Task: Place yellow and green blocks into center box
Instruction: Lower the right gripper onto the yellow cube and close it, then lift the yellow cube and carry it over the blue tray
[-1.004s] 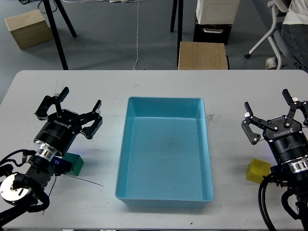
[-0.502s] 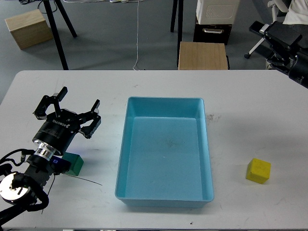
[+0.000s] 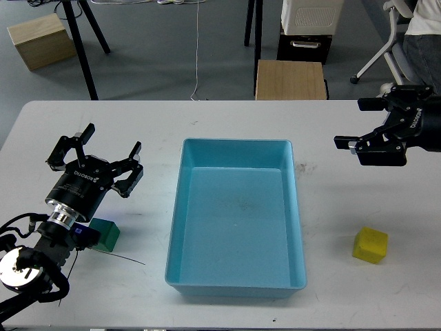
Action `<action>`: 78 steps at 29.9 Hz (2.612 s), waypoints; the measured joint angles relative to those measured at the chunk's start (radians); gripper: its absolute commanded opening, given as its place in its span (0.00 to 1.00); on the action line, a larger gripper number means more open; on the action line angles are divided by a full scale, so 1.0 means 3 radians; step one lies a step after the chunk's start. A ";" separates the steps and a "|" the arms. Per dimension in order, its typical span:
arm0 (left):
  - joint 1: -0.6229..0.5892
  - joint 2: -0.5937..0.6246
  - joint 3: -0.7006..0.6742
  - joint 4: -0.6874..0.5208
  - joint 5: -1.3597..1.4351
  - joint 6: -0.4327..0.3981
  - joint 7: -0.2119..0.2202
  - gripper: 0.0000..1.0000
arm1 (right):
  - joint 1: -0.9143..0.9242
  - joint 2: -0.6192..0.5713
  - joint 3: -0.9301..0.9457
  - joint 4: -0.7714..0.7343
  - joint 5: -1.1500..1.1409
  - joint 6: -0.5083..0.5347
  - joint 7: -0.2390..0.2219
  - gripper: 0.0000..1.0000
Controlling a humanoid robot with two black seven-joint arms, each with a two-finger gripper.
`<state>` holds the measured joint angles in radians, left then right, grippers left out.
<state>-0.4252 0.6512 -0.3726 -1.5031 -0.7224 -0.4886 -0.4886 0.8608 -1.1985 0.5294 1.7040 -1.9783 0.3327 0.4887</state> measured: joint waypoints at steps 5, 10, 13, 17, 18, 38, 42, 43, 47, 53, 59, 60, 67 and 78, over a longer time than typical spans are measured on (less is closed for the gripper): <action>-0.0004 -0.0004 -0.0001 0.0019 0.0000 0.0000 0.0000 1.00 | -0.0017 -0.0253 -0.0373 0.0088 -0.0428 0.0001 0.0000 0.99; -0.0004 -0.0004 -0.0001 0.0023 0.0000 0.0000 0.0000 1.00 | -0.0034 -0.0271 -0.0793 0.0091 -0.0665 0.0001 0.0000 0.99; -0.0006 -0.0005 -0.0001 0.0024 0.0000 0.0000 0.0000 1.00 | -0.0040 -0.0245 -0.1028 0.0078 -0.0676 0.0001 0.0001 0.99; -0.0006 -0.0008 -0.0001 0.0026 0.0000 0.0000 0.0000 1.00 | -0.0046 -0.0179 -0.1260 0.0059 -0.0678 0.0001 0.0000 0.98; -0.0005 -0.0010 -0.0001 0.0032 0.0000 0.0000 0.0000 1.00 | -0.0046 -0.0157 -0.1304 0.0037 -0.0678 0.0001 0.0000 0.98; 0.0005 -0.0024 -0.0001 0.0153 0.0000 0.0000 -0.0001 1.00 | -0.0055 0.0512 -0.1394 -0.0555 -0.0678 0.0001 0.0000 0.97; 0.0006 -0.0024 -0.0001 0.0171 0.0000 0.0000 -0.0001 1.00 | -0.0057 0.0638 -0.1412 -0.0653 -0.0678 0.0004 0.0000 0.96; 0.0006 -0.0024 -0.0001 0.0174 0.0000 0.0000 -0.0001 1.00 | -0.0057 0.0669 -0.1436 -0.0668 -0.0678 0.0004 0.0000 0.95; 0.0003 -0.0024 -0.0001 0.0187 0.0000 0.0000 -0.0001 1.00 | -0.0029 0.0753 -0.1548 -0.0689 -0.0678 0.0006 0.0000 0.83; 0.0001 -0.0024 -0.0001 0.0188 0.0000 0.0000 -0.0001 1.00 | -0.0022 0.0797 -0.1595 -0.0690 -0.0678 0.0011 0.0000 0.63; 0.0004 -0.0023 -0.0001 0.0193 0.0000 0.0000 -0.0001 1.00 | -0.0028 0.0799 -0.1596 -0.0728 -0.0678 0.0011 0.0000 0.31; 0.0004 -0.0023 -0.0001 0.0193 0.0000 0.0000 -0.0001 1.00 | -0.0026 0.0799 -0.1596 -0.0731 -0.0678 0.0012 0.0000 0.28; 0.0001 -0.0023 -0.0001 0.0194 0.0000 0.0000 -0.0001 1.00 | 0.0237 0.0790 -0.1597 -0.0796 -0.0678 0.0017 0.0001 0.07; -0.0002 -0.0018 0.0000 0.0194 0.0000 -0.0001 -0.0001 1.00 | 0.1535 0.1108 -0.1586 -0.1005 -0.0678 -0.0018 0.0001 0.05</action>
<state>-0.4258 0.6457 -0.3728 -1.4449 -0.7225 -0.4889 -0.4888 1.3212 -0.8662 0.0535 1.4025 -2.1816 0.3272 0.4889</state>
